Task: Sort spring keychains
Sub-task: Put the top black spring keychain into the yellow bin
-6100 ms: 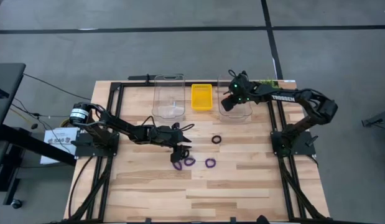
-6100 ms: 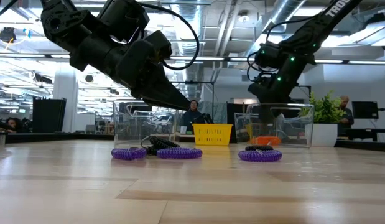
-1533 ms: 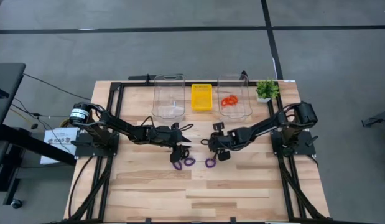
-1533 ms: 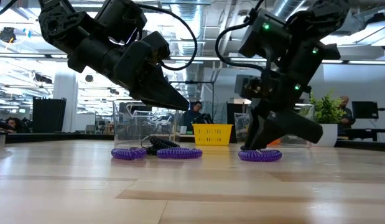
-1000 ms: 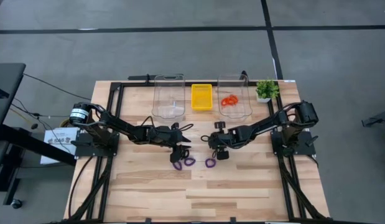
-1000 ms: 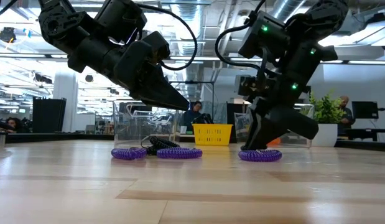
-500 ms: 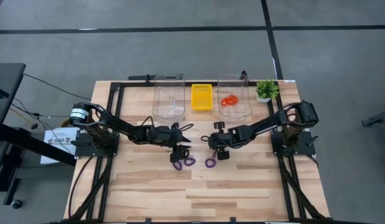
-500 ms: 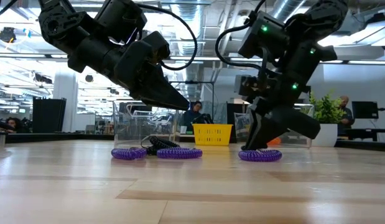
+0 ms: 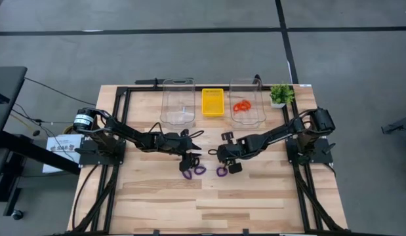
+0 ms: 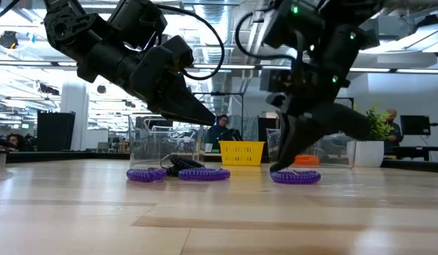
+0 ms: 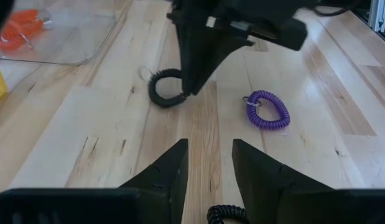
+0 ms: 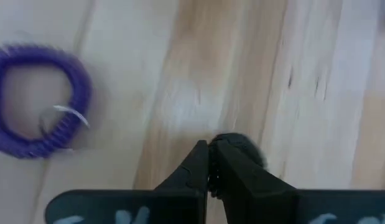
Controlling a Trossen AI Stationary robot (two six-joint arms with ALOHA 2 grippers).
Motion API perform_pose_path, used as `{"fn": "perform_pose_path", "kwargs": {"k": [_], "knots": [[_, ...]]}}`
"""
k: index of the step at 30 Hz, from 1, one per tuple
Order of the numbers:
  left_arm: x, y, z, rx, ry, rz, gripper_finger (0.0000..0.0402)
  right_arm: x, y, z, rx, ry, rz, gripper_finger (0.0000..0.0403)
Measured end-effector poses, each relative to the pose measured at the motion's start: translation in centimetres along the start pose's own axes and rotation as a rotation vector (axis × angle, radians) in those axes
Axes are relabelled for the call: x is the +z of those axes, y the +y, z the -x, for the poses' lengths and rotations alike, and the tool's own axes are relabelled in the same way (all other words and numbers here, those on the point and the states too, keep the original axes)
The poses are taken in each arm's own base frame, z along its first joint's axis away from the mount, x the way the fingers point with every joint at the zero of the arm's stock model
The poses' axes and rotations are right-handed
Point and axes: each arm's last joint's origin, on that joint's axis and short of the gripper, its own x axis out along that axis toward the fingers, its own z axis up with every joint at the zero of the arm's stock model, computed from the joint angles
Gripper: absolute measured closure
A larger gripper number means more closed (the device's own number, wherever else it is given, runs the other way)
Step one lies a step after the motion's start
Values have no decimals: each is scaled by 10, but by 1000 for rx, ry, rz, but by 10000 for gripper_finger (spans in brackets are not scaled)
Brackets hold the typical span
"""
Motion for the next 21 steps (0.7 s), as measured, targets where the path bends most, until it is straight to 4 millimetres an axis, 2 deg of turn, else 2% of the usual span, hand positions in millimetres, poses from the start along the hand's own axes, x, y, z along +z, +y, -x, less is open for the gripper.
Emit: {"fn": "perform_pose_path", "kwargs": {"k": [8,21], "knots": [[0,0,0,0,0,0,279,20,10,14,-97,-42,96,389],[0,0,0,0,0,0,279,36,17,28,-233,-76,166,389]]}}
